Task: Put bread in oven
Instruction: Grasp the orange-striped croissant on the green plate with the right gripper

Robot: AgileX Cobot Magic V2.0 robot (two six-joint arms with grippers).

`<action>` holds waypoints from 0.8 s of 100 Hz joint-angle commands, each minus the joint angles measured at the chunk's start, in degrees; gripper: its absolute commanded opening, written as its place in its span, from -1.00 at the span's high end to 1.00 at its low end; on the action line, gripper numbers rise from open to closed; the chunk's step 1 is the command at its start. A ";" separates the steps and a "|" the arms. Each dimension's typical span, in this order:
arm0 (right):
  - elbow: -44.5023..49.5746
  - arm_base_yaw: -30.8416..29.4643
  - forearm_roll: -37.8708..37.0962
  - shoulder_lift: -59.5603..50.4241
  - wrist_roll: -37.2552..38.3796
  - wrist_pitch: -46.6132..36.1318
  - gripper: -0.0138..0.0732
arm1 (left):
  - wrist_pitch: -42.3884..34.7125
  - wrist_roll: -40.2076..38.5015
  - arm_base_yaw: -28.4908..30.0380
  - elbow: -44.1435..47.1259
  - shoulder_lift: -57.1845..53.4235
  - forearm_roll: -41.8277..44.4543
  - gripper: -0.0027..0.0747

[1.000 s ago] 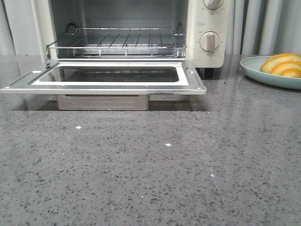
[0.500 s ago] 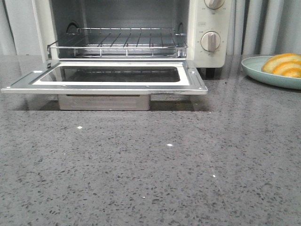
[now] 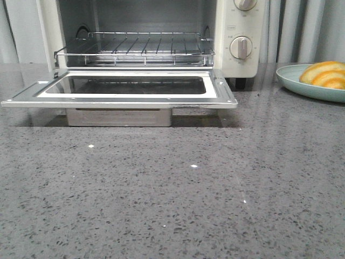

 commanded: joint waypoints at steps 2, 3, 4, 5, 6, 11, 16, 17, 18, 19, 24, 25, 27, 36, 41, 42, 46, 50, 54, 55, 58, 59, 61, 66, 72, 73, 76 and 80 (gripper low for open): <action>-2.06 0.21 3.66 0.05 -5.64 -2.49 0.79 | -4.30 -0.10 0.12 -1.64 0.38 -0.80 0.99; -2.06 0.21 3.96 0.05 -5.50 -2.49 0.79 | -4.30 -0.10 0.12 -1.64 0.38 -0.80 0.99; -2.06 0.21 4.14 0.05 -5.29 -2.64 0.79 | -4.30 -0.10 0.12 -1.64 0.38 -0.80 0.99; -2.06 0.21 4.41 0.05 -5.19 -2.76 0.79 | -4.30 -0.10 0.12 -1.64 0.38 -0.80 0.99; -2.19 0.21 5.12 0.05 -4.90 -3.02 0.79 | -4.30 -0.10 0.12 -1.64 0.38 -0.80 0.99; -2.71 -0.01 7.89 0.16 -1.92 -3.91 0.79 | -4.30 -0.10 0.12 -1.64 0.38 -0.80 0.99; -3.65 -0.28 10.30 0.50 2.91 -4.61 0.79 | -4.30 -0.10 0.12 -1.64 0.38 -0.80 0.99; -3.82 -0.29 10.82 0.60 3.64 -4.74 0.79 | -4.30 -0.10 0.12 -1.64 0.38 -0.80 0.99; -4.22 -0.45 11.03 0.86 5.11 -4.75 0.79 | -4.30 -0.10 0.12 -1.64 0.38 -0.80 0.99; -4.43 -0.59 11.19 0.99 5.77 -4.75 0.79 | -4.30 -0.10 0.12 -1.64 0.38 -0.80 0.99; -6.31 -0.75 11.58 2.31 9.09 -3.53 0.78 | -4.30 -0.10 0.12 -1.64 0.38 -0.80 0.99; -6.98 -0.85 11.58 2.85 9.59 -2.91 0.78 | -4.30 -0.10 0.12 -1.64 0.38 -0.80 0.99; -8.08 -0.85 11.58 3.44 9.83 -1.76 0.77 | -4.30 -0.10 0.12 -1.64 0.38 -0.80 0.99; -14.33 -0.85 11.70 8.37 9.83 4.49 0.57 | -4.30 -0.10 0.12 -1.64 0.38 -0.80 0.99; -18.28 -0.85 11.71 11.44 11.62 9.37 0.38 | -4.30 -0.10 0.12 -1.64 0.38 -0.80 0.99; -18.85 -0.85 11.71 12.37 12.06 9.92 0.32 | -4.30 -0.10 0.12 -1.64 0.38 -0.80 0.99; -22.19 -0.85 11.71 15.12 14.51 13.12 0.17 | -4.30 -0.10 0.12 -1.64 0.38 -0.80 0.99; -25.48 -0.85 11.71 17.27 15.70 15.53 0.00 | -4.30 -0.10 0.12 -1.64 0.38 -0.80 0.99; -27.99 -0.85 11.71 19.84 16.98 17.79 -0.13 | -4.30 -0.10 0.12 -1.64 0.38 -0.80 0.99; -28.95 -0.85 11.59 20.26 17.48 18.38 -0.14 | -4.30 -0.10 0.12 -1.64 0.38 -0.80 0.99; -30.80 -0.85 11.59 22.23 18.06 19.55 -0.18 | -4.30 -0.10 0.12 -1.64 0.38 -0.80 0.99; -31.24 -0.97 11.49 22.63 18.19 19.86 -0.18 | -4.30 -0.10 0.12 -1.64 0.38 -0.80 0.99; -32.49 -1.08 11.34 23.84 18.95 20.64 -0.17 | -4.30 -0.10 0.12 -1.64 0.38 -0.80 0.99; -35.23 -1.92 10.48 26.46 21.78 22.10 -0.16 | -4.30 -0.10 0.12 -1.64 0.38 -0.80 0.99; -37.95 -3.13 10.18 29.64 22.89 23.23 -0.14 | -4.30 -0.10 0.12 -1.64 0.38 -0.80 0.99; -38.16 -3.51 10.18 29.95 22.89 23.23 -0.14 | -4.30 -0.10 0.12 -1.64 0.38 -0.80 0.99; -39.11 -4.32 10.18 31.16 23.03 23.23 -0.14 | -4.30 -0.10 0.12 -1.64 0.38 -0.80 0.99; -39.89 -5.63 10.18 32.99 23.33 23.23 -0.14 | -4.30 -0.10 0.12 -1.64 0.38 -0.80 0.99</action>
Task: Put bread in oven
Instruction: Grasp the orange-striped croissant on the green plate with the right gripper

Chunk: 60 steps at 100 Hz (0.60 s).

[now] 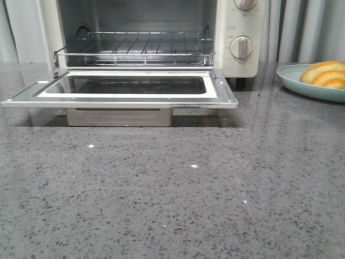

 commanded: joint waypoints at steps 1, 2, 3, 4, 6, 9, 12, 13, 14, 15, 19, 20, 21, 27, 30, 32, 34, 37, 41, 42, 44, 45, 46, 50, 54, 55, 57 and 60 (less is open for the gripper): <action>-4.25 -2.56 -0.62 2.97 1.44 -1.96 -0.14 | -4.30 -0.10 0.12 -1.64 0.38 -0.80 0.99; -4.37 -2.99 -0.62 3.28 1.54 -1.96 -0.14 | -4.30 -0.10 0.12 -1.64 0.38 -0.68 0.99; -4.60 -3.21 -0.62 3.58 1.93 -2.11 -0.14 | -4.30 -0.10 0.12 -1.64 0.38 -0.57 0.99; -4.74 -3.63 -0.62 4.15 1.93 -2.07 -0.14 | -4.30 -0.10 0.12 -1.64 0.38 -0.27 0.99; -4.98 -4.06 -0.62 5.05 1.93 -2.16 -0.14 | -4.30 -0.10 0.12 -1.64 0.38 0.23 0.99; -5.40 -5.07 -0.62 6.21 2.25 -2.29 -0.15 | -4.30 -0.10 0.12 -1.64 0.38 1.86 0.99; -5.80 -5.75 -0.74 7.35 2.25 -2.80 -0.15 | -4.30 -0.10 0.12 -1.64 0.38 3.17 0.99; -5.78 -5.90 -0.74 7.90 2.25 -3.07 -0.15 | -4.30 -0.10 0.12 -1.64 0.38 3.35 0.99; -5.94 -6.15 -0.74 8.17 2.25 -3.18 -0.15 | -4.30 -0.10 0.12 -1.64 0.38 3.49 0.99; -6.09 -6.27 -0.74 8.73 2.25 -3.43 -0.15 | -4.30 -0.10 0.12 -1.64 0.38 3.47 0.99; -6.58 -6.75 -1.41 10.08 2.25 -4.12 -0.15 | -4.30 -0.10 0.12 -1.64 0.38 3.47 0.99; -6.61 -6.74 -1.64 10.62 2.25 -4.39 -0.15 | -4.30 -0.10 0.12 -1.64 0.38 3.47 0.99; -6.74 -6.77 -2.15 10.90 2.25 -4.50 -0.15 | -4.30 -0.10 0.12 -1.64 0.38 3.47 0.99; -7.91 -6.87 -3.57 13.35 2.25 -5.20 -0.15 | -4.30 -0.10 0.12 -1.64 0.38 3.47 0.99; -8.66 -6.87 -3.58 14.50 2.25 -5.08 -0.15 | -4.30 -0.10 0.12 -1.64 0.38 3.47 0.99; -9.26 -6.87 -3.58 15.40 2.25 -4.91 -0.15 | -4.30 -0.10 0.12 -1.64 0.38 3.47 0.99; -9.94 -6.87 -3.58 16.29 2.25 -4.65 -0.15 | -4.30 -0.10 0.12 -1.64 0.38 3.47 0.99; -11.03 -6.87 -3.58 17.81 2.25 -4.31 -0.15 | -4.30 -0.10 0.12 -1.64 0.38 3.47 0.99; -12.12 -6.75 -3.72 19.21 2.25 -3.86 -0.15 | -4.30 -0.10 0.12 -1.64 0.38 3.47 0.99; -12.33 -6.75 -3.73 19.49 2.25 -3.73 -0.15 | -4.30 -0.10 0.12 -1.64 0.38 3.47 0.99; -13.02 -6.75 -3.83 20.30 2.25 -3.37 -0.15 | -4.30 -0.10 0.12 -1.64 0.38 3.47 0.99; -13.49 -6.75 -3.82 20.57 2.25 -3.04 -0.15 | -4.30 -0.10 0.12 -1.64 0.38 3.47 0.99; -13.72 -6.75 -3.85 21.10 2.25 -2.84 -0.15 | -4.30 -0.10 0.12 -1.64 0.38 3.47 0.99; -15.15 -6.75 -3.96 22.45 2.25 -1.57 -0.15 | -4.30 -0.10 0.12 -1.64 0.38 3.47 0.99; -16.45 -6.75 -4.37 23.92 2.25 -0.35 -0.15 | -4.30 -0.10 0.12 -1.64 0.38 3.47 0.99; -16.67 -6.75 -4.39 24.37 2.25 0.10 -0.15 | -4.30 -0.10 0.12 -1.64 0.38 3.47 0.99; -17.19 -6.75 -4.64 24.86 2.25 0.85 -0.15 | -4.30 -0.10 0.12 -1.64 0.38 3.36 0.99; -17.89 -6.75 -4.90 25.94 2.25 1.81 -0.15 | -4.30 -0.10 0.12 -1.64 0.38 3.36 0.99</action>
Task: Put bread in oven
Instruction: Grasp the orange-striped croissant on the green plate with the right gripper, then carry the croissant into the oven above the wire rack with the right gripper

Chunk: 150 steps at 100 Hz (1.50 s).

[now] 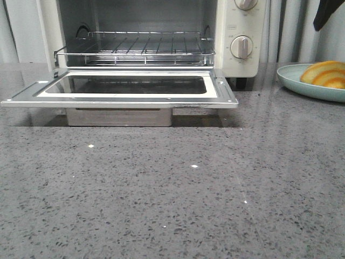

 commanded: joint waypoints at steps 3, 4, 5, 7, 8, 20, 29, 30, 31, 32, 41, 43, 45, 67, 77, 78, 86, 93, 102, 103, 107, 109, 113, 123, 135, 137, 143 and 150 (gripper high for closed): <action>-4.42 -0.18 -1.55 0.96 0.44 1.34 -0.15 | -4.30 -0.10 0.12 -1.64 0.38 -0.38 0.99; -4.64 -0.18 -1.66 1.12 0.78 1.68 -0.15 | -4.30 -0.10 0.12 -1.64 0.38 -0.38 0.99; -4.66 -0.18 -1.69 1.47 0.92 1.88 -0.15 | -4.43 -0.10 0.12 -1.64 0.38 -0.38 0.99; -4.93 -0.18 -2.11 2.00 1.21 2.17 -0.15 | -4.63 -0.10 0.12 -1.64 0.38 -0.38 0.99; -4.94 -0.18 -2.23 2.15 1.31 2.33 -0.15 | -4.63 -0.10 0.12 -1.64 0.38 -0.38 0.99; -4.94 -0.18 -3.73 4.47 3.23 2.32 -0.15 | -4.79 -0.10 0.12 -1.64 0.38 -0.38 0.99; -4.94 -0.18 -5.29 6.31 3.97 2.65 -0.15 | -4.79 -0.10 0.12 -1.64 0.38 -0.38 0.99; -4.94 -0.18 -5.39 6.62 3.97 2.75 -0.15 | -4.79 -0.10 0.12 -1.64 0.38 -0.38 0.99; -4.94 -0.18 -5.41 6.79 3.97 2.72 -0.15 | -4.79 -0.10 0.12 -1.64 0.38 -0.38 0.99; -4.94 -0.18 -5.56 6.94 3.97 3.05 -0.15 | -4.79 -0.10 0.12 -1.64 0.38 -0.38 0.99; -4.94 -0.18 -5.94 8.96 3.99 4.35 -0.15 | -4.79 -0.10 0.12 -1.64 0.38 -0.38 0.99; -4.94 -0.18 -5.94 9.44 4.09 4.46 -0.15 | -4.79 -0.10 0.12 -1.64 0.38 -0.38 0.99; -4.94 -0.18 -5.94 9.91 4.25 4.58 -0.15 | -4.79 -0.10 0.12 -1.64 0.38 -0.38 0.99; -4.94 -0.18 -6.43 12.00 6.02 5.16 0.47 | -4.79 -0.10 0.12 -1.64 0.38 -0.38 0.99; -4.94 -0.18 -6.43 11.28 6.12 5.43 0.82 | -4.79 -0.10 0.12 -1.64 0.38 -0.38 0.99; -4.94 -0.18 -6.43 11.14 6.12 5.43 0.81 | -4.79 -0.10 0.12 -1.64 0.38 -0.38 0.99; -5.04 -0.18 -6.43 8.06 5.76 4.71 0.81 | -4.79 -0.10 0.12 -1.64 0.38 -0.38 0.99; -5.07 -0.06 -6.43 3.29 3.96 4.70 0.81 | -4.79 -0.10 0.12 -1.64 0.38 -0.38 0.99; -5.07 0.95 -6.43 -4.25 1.61 5.82 0.81 | -4.79 -0.10 0.12 -1.64 0.38 -0.38 0.99; -5.07 1.24 -6.43 -5.61 1.06 5.96 0.81 | -4.79 -0.10 0.12 -1.64 0.38 -0.38 0.99; -5.07 2.01 -6.43 -9.53 -0.30 6.84 0.81 | -4.79 -0.10 0.12 -1.64 0.38 -0.38 0.99; -5.07 2.58 -6.43 -10.83 -0.79 7.31 0.81 | -4.79 -0.10 0.12 -1.64 0.38 -0.38 0.99; -5.07 4.12 -6.02 -14.44 -1.77 8.03 0.81 | -4.79 -0.10 0.12 -1.64 0.38 -0.38 0.99; -5.07 9.64 -4.32 -21.26 -4.54 8.18 0.81 | -4.79 -0.10 0.12 -1.64 0.38 -0.49 0.99; -5.07 18.51 -1.05 -24.87 -5.85 5.73 0.81 | -4.79 -0.10 0.12 -1.64 0.38 -0.49 0.99; -5.07 20.02 -0.54 -24.88 -5.85 5.50 0.81 | -4.79 -0.10 0.12 -1.64 0.38 -0.49 0.99; -5.07 24.30 0.44 -24.74 -5.85 5.50 0.81 | -4.79 -0.10 0.12 -1.64 0.38 -0.49 0.99; -5.07 28.63 1.25 -23.56 -5.85 5.38 0.81 | -4.79 -0.10 0.12 -1.64 0.38 -0.49 0.99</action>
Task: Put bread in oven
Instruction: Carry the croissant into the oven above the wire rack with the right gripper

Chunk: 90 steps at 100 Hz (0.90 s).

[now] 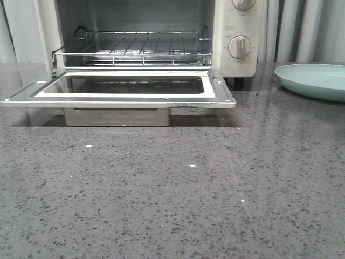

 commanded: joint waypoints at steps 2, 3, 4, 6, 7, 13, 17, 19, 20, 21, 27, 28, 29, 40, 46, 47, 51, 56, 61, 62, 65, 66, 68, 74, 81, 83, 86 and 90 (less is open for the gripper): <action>-1.71 5.74 1.25 0.70 -0.88 -4.36 0.81 | -4.57 -0.10 0.12 -1.64 0.38 -0.49 0.99; -1.71 6.14 1.13 0.87 -1.01 -4.37 0.81 | -4.57 -0.10 0.12 -1.64 0.38 -0.49 0.99; -1.71 6.89 1.13 1.17 -1.17 -4.49 0.81 | -4.57 -0.10 0.12 -1.64 0.38 -0.49 0.99; -1.71 7.59 1.13 1.51 -1.58 -4.82 0.81 | -4.57 -0.10 0.12 -1.64 0.38 -0.49 0.99; -1.71 8.24 1.13 1.86 -1.77 -4.93 0.81 | -4.57 -0.10 0.12 -1.64 0.38 -0.49 0.99; -1.71 10.50 1.13 3.47 -2.51 -5.97 0.81 | -4.57 -0.10 0.12 -1.64 0.38 -0.49 0.99; -1.71 11.72 1.13 4.89 -2.62 -6.63 0.81 | -4.57 -0.10 0.12 -1.64 0.38 -0.49 0.99; -1.71 12.16 1.01 5.66 -2.62 -6.99 0.81 | -4.57 -0.10 0.12 -1.64 0.38 -0.49 0.99; -1.71 12.27 0.91 5.93 -2.62 -7.24 0.81 | -4.57 -0.10 0.12 -1.64 0.38 -0.49 0.99; -1.71 12.49 0.93 6.47 -2.62 -7.38 0.81 | -4.57 -0.10 0.12 -1.64 0.38 -0.49 0.99; -1.81 12.86 0.65 8.83 -3.51 -8.66 0.81 | -4.57 -0.10 0.12 -1.64 0.38 -0.49 0.99; -1.92 12.86 0.64 9.45 -3.69 -8.80 0.81 | -4.57 -0.10 0.12 -1.64 0.38 -0.49 0.99; -1.94 12.86 0.51 9.75 -3.87 -9.10 0.81 | -4.57 -0.10 0.12 -1.64 0.38 -0.49 0.99; -4.42 12.86 -2.04 15.34 -5.22 -10.53 0.81 | -4.57 -0.10 0.12 -1.64 0.38 -0.49 0.99; -6.75 12.86 -3.31 18.73 -5.22 -10.64 0.81 | -4.57 -0.10 0.12 -1.64 0.38 -0.49 0.99; -7.40 12.86 -3.61 19.11 -5.22 -10.51 0.81 | -4.57 -0.10 0.12 -1.64 0.38 -0.49 0.99; -9.03 12.86 -4.56 21.38 -5.22 -10.37 0.81 | -4.57 -0.10 0.12 -1.64 0.38 -0.49 0.99; -11.39 12.86 -5.49 23.91 -5.22 -10.37 0.81 | -4.57 -0.10 0.12 -1.64 0.38 -0.49 0.99; -13.68 12.86 -6.97 26.41 -5.22 -10.37 0.81 | -4.57 -0.10 0.12 -1.64 0.38 -0.59 0.99; -14.31 12.86 -7.55 26.75 -5.22 -10.37 0.81 | -4.57 -0.10 0.12 -1.64 0.38 -0.59 0.99; -15.54 12.86 -9.27 28.40 -5.22 -10.37 0.81 | -4.57 -0.10 0.12 -1.64 0.38 -0.59 0.99; -16.14 12.86 -9.62 28.74 -5.22 -10.37 0.81 | -4.57 -0.10 0.12 -1.64 0.38 -0.59 0.99; -16.76 12.86 -10.74 29.71 -5.22 -10.37 0.81 | -4.57 -0.10 0.12 -1.64 0.38 -0.59 0.99; -19.16 12.86 -14.05 32.38 -5.22 -10.37 0.81 | -4.57 -0.10 0.12 -1.64 0.38 -0.59 0.99; -21.45 12.86 -17.53 34.84 -5.22 -10.49 0.81 | -4.57 -0.10 0.12 -1.64 0.38 -0.59 0.99; -22.05 12.86 -18.30 35.28 -5.22 -10.49 0.81 | -4.57 -0.10 0.12 -1.64 0.38 -0.59 0.99; -22.77 12.86 -19.57 36.29 -5.22 -10.64 0.81 | -4.57 -0.10 0.12 -1.64 0.38 -0.59 0.99; -23.59 12.86 -20.75 37.14 -5.22 -11.18 0.81 | -4.57 -0.10 0.12 -1.64 0.38 -0.59 0.99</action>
